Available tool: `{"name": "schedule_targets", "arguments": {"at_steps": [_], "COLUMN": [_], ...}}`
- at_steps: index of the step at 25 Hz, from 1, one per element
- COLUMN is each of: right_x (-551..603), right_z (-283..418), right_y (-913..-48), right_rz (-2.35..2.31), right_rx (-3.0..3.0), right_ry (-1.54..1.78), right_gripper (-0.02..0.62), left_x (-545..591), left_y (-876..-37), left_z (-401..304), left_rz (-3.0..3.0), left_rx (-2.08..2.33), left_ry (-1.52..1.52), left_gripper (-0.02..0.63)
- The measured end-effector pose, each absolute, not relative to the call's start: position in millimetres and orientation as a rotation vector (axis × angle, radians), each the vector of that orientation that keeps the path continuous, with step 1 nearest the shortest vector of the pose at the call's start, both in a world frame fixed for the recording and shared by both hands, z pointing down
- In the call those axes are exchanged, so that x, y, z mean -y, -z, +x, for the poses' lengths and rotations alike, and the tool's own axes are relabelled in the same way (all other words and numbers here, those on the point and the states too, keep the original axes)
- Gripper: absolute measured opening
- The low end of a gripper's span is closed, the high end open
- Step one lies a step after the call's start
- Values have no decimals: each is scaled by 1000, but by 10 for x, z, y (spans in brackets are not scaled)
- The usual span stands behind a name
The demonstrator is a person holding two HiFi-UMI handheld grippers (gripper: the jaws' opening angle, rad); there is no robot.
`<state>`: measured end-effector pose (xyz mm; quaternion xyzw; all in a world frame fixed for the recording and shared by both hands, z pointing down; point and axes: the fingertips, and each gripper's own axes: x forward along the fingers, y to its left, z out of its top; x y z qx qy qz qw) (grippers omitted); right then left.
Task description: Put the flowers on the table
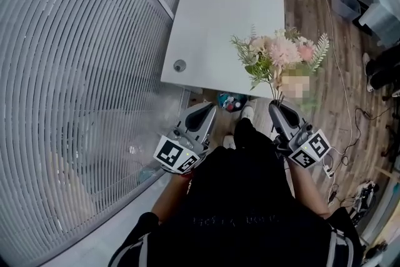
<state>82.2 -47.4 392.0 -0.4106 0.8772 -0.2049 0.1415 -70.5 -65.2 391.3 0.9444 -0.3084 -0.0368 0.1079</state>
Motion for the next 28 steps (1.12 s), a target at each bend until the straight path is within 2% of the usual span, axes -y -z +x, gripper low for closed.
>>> {"name": "schedule_targets", "arguments": {"at_steps": [28], "right_x": [1068], "right_z": [1057], "right_y": [-4652], "right_rz": [-1029], "right_rx": [-2691], "right_ry": [716], "right_gripper": [40], "left_x": [890], "left_y": [-4100], "left_z": [-333], "left_rz": [2717], "left_rx": [1073], "left_ry": [81], "left_gripper": [18]}}
